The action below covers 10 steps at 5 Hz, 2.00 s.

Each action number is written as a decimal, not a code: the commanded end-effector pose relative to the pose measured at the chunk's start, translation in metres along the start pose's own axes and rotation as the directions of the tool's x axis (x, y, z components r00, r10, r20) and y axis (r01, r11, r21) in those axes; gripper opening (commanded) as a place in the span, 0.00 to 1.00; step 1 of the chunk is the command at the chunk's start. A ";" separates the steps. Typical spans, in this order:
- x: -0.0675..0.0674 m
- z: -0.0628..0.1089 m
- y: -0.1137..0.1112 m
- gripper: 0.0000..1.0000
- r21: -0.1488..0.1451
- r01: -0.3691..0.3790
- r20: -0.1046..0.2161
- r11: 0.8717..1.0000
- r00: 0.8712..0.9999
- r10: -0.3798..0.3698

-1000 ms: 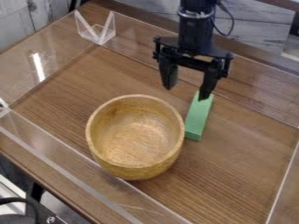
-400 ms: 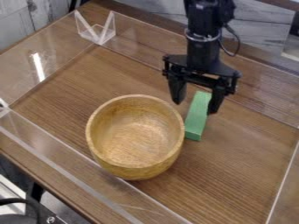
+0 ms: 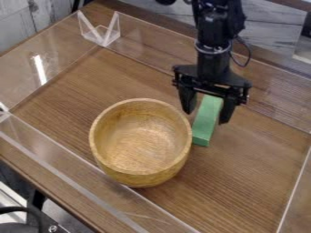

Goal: Put the green block in the brown bowl

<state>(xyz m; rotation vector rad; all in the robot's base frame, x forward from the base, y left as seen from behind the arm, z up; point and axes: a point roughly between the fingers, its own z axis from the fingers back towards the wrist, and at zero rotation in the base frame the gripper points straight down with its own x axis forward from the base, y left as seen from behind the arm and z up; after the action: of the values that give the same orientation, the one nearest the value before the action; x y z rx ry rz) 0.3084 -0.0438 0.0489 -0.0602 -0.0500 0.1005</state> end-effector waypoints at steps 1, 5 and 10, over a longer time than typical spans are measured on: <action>0.007 0.005 -0.005 0.00 -0.016 0.009 0.047 1.000 0.999 -0.008; 0.014 -0.003 -0.007 0.00 -0.056 -0.011 0.072 0.998 0.997 0.015; 0.016 0.008 -0.005 0.00 -0.051 -0.001 0.081 0.999 0.997 0.005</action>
<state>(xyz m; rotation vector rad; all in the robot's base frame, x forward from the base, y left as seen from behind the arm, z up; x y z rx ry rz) 0.3131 -0.0472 0.0367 -0.0958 -0.0623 0.1023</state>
